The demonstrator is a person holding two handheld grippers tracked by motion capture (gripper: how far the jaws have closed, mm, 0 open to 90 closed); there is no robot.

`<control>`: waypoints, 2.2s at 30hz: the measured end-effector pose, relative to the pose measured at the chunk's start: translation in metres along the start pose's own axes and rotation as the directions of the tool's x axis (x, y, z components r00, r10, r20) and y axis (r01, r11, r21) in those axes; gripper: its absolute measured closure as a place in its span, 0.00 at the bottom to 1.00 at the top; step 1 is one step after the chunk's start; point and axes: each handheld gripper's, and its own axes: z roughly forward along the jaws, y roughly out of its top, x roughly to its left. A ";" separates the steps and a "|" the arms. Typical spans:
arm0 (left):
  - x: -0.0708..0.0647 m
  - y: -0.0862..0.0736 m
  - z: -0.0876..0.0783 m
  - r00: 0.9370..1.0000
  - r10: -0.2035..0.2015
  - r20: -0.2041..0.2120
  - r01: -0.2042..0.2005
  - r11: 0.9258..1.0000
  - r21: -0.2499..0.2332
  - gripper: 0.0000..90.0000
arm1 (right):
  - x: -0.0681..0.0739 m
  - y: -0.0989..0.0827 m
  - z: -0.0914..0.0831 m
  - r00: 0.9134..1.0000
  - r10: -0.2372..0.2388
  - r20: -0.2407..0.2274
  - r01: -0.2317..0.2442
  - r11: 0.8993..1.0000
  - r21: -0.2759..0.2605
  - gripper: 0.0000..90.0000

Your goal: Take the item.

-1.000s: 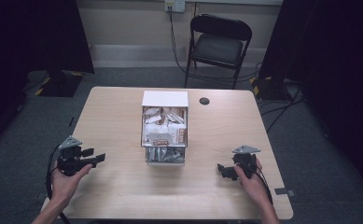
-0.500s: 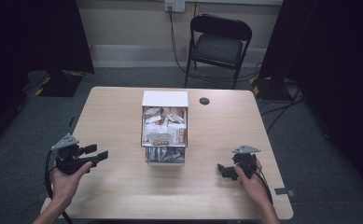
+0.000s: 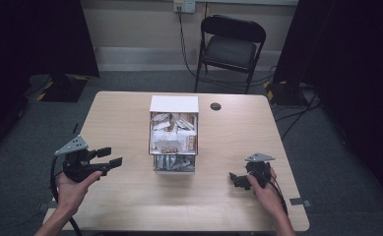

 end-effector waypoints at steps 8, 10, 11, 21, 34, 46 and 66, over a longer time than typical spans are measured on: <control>-0.009 0.017 0.001 0.999 0.026 0.040 -0.026 1.000 -0.014 0.41 | 0.000 0.000 0.000 1.000 0.000 0.000 0.000 1.000 0.000 0.00; -0.014 0.024 0.000 0.999 0.032 0.039 -0.030 0.999 -0.029 0.43 | 0.000 0.000 0.000 1.000 0.000 0.000 0.000 1.000 0.000 0.00; -0.014 0.024 0.000 0.999 0.032 0.039 -0.030 0.999 -0.029 0.42 | 0.000 0.000 0.000 1.000 0.000 0.000 0.000 1.000 0.000 0.00; -0.027 0.053 -0.012 0.996 0.074 0.054 -0.069 0.994 -0.090 0.45 | 0.000 0.000 0.000 1.000 0.000 0.000 0.000 1.000 0.000 0.00; -0.050 0.089 -0.009 0.975 0.199 0.096 -0.188 0.975 -0.116 0.44 | 0.000 0.000 0.000 1.000 0.000 0.000 0.000 1.000 0.000 0.00; -0.062 0.112 0.011 0.955 0.203 0.216 -0.169 0.972 -0.165 0.57 | 0.000 0.000 0.000 1.000 0.000 0.000 0.000 1.000 0.000 0.00; -0.078 0.110 0.058 0.923 0.241 0.299 -0.230 0.971 -0.070 0.72 | 0.000 0.000 0.000 1.000 0.000 0.000 0.000 1.000 0.000 0.00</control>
